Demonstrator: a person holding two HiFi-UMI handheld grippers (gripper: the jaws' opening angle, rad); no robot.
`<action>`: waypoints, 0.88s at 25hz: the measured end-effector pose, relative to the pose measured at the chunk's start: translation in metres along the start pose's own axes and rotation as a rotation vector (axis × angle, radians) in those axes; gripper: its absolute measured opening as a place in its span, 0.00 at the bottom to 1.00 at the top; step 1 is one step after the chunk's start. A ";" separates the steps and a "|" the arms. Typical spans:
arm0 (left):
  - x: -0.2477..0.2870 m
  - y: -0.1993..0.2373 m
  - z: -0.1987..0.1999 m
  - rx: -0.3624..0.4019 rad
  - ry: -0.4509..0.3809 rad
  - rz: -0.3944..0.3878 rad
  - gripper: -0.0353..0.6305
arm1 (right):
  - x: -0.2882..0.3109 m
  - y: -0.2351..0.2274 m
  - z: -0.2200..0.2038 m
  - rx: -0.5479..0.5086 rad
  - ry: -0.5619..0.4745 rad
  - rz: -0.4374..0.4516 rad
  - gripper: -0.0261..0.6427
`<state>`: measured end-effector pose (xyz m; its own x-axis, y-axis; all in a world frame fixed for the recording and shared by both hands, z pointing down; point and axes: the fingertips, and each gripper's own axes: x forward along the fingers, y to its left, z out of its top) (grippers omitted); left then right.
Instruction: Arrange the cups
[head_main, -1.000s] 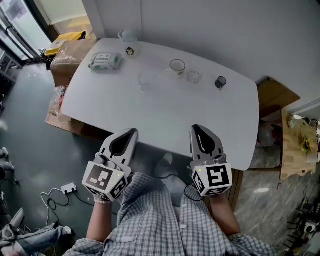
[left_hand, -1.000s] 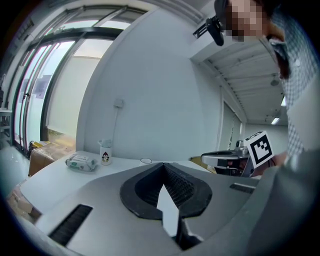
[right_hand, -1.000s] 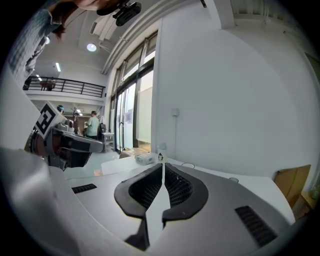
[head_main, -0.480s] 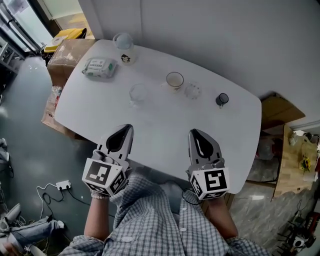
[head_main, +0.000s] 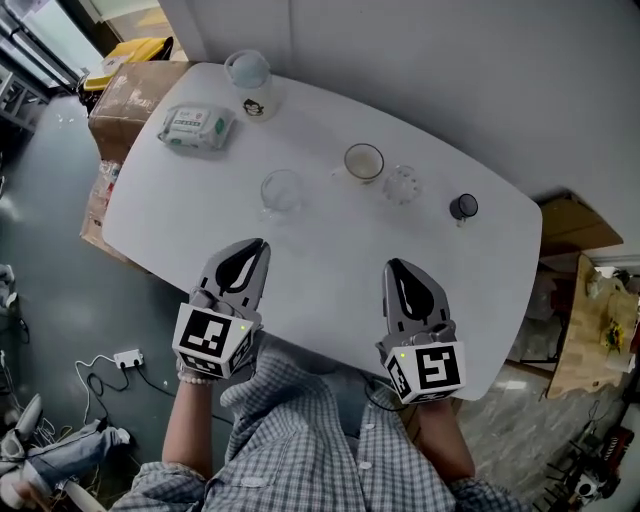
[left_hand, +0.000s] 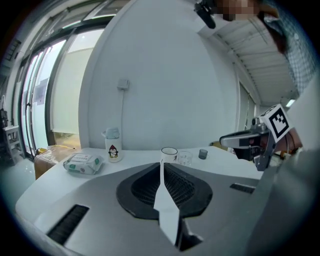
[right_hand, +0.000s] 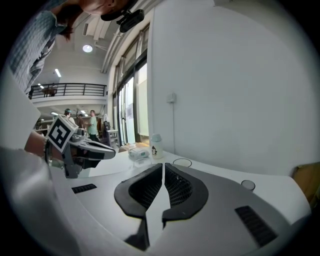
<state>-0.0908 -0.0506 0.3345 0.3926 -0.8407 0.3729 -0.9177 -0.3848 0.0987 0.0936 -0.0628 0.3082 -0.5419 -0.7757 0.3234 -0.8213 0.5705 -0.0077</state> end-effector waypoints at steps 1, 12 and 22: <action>0.005 0.004 -0.002 0.009 0.011 -0.006 0.07 | 0.007 -0.001 -0.004 -0.003 0.011 -0.006 0.08; 0.048 0.042 -0.044 -0.003 0.145 -0.056 0.19 | 0.058 0.003 -0.031 0.027 0.133 -0.045 0.08; 0.076 0.065 -0.068 -0.028 0.229 -0.054 0.22 | 0.089 0.009 -0.045 0.020 0.193 -0.055 0.08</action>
<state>-0.1246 -0.1134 0.4321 0.4204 -0.7096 0.5655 -0.8982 -0.4137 0.1487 0.0457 -0.1142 0.3790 -0.4536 -0.7380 0.4996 -0.8529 0.5220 -0.0034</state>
